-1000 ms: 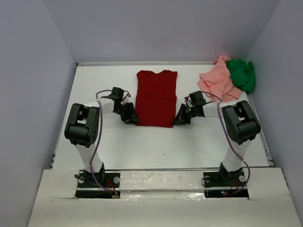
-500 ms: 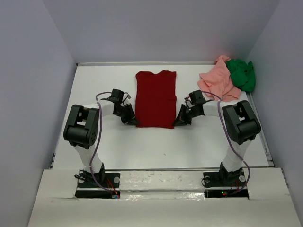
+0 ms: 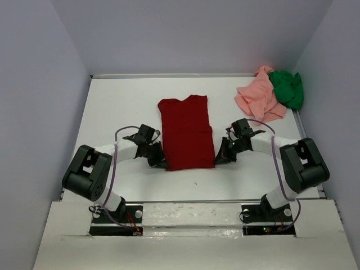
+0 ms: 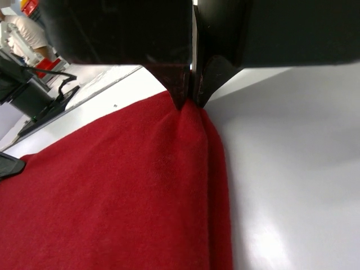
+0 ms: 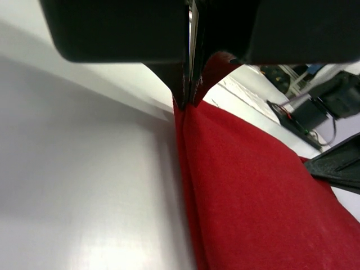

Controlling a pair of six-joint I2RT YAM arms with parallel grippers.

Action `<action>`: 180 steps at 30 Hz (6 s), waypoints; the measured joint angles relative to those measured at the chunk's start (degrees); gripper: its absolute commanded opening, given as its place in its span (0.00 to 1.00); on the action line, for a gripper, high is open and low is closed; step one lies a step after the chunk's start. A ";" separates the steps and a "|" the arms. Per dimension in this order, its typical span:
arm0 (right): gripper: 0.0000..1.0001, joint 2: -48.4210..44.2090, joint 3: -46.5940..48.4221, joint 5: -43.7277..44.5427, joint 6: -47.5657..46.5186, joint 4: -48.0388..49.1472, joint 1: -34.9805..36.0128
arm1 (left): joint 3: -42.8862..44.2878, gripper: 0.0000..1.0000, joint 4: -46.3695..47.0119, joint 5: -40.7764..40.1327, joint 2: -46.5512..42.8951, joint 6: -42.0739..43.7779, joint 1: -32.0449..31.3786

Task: Fold and stack the t-shirts
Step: Grab one side of the 2/3 rectangular tshirt with both arms, then fold the long partially folded tshirt into a neat square, then smooth out wrinkles on the folded tshirt

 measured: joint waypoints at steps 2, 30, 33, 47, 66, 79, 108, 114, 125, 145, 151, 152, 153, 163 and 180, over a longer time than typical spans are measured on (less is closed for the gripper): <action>0.00 -3.54 -2.71 0.20 0.02 -0.79 0.50 | -2.49 0.00 1.09 -0.79 -2.40 -2.12 -2.38; 0.00 -34.75 -8.96 4.48 2.34 -18.80 2.38 | -2.60 0.00 -7.52 -15.30 -25.03 -27.04 -24.44; 0.00 -33.99 -3.65 5.05 1.92 -20.79 2.38 | 2.84 0.00 -11.10 -17.33 -25.03 -26.60 -24.00; 0.00 -25.55 11.13 6.27 0.15 -24.74 2.38 | 11.08 0.00 -22.67 -19.98 -25.03 -21.18 -13.35; 0.00 -7.82 28.63 6.67 -4.66 -25.51 2.62 | 22.69 0.00 -25.42 -17.70 -11.80 -9.46 -1.77; 0.00 2.23 36.76 6.34 -6.99 -25.79 0.33 | 31.89 0.00 -25.62 -15.04 -0.31 -2.99 3.39; 0.00 16.76 49.77 4.66 -9.73 -25.97 -6.40 | 60.63 0.00 -28.94 -12.57 24.85 3.17 5.73; 0.00 21.18 52.63 4.68 -10.12 -25.92 -6.82 | 65.44 0.00 -29.51 -12.52 30.25 3.61 5.75; 0.00 27.74 57.68 4.92 -10.21 -25.66 -7.43 | 71.38 0.00 -30.25 -12.50 37.16 4.39 6.14; 0.36 30.21 59.87 6.10 -10.16 -25.24 -7.48 | 72.70 0.49 -30.51 -12.81 38.01 6.08 6.36; 0.46 30.12 58.71 7.56 -10.29 -23.87 -7.48 | 72.83 0.49 -29.70 -13.00 38.01 5.60 6.51; 0.46 30.08 58.36 7.76 -10.32 -23.67 -7.48 | 73.07 0.49 -29.62 -13.20 38.01 5.49 6.62; 0.46 29.92 57.99 8.09 -10.29 -23.52 -7.48 | 73.18 0.49 -29.42 -13.42 38.01 5.44 6.62; 0.39 24.44 55.10 6.29 -9.86 -20.28 -7.50 | 74.69 0.49 -30.71 -15.54 37.11 5.27 6.69; 0.00 23.89 47.65 -4.31 -3.30 -11.93 -5.68 | 51.71 0.00 -21.29 -5.25 20.83 5.18 6.16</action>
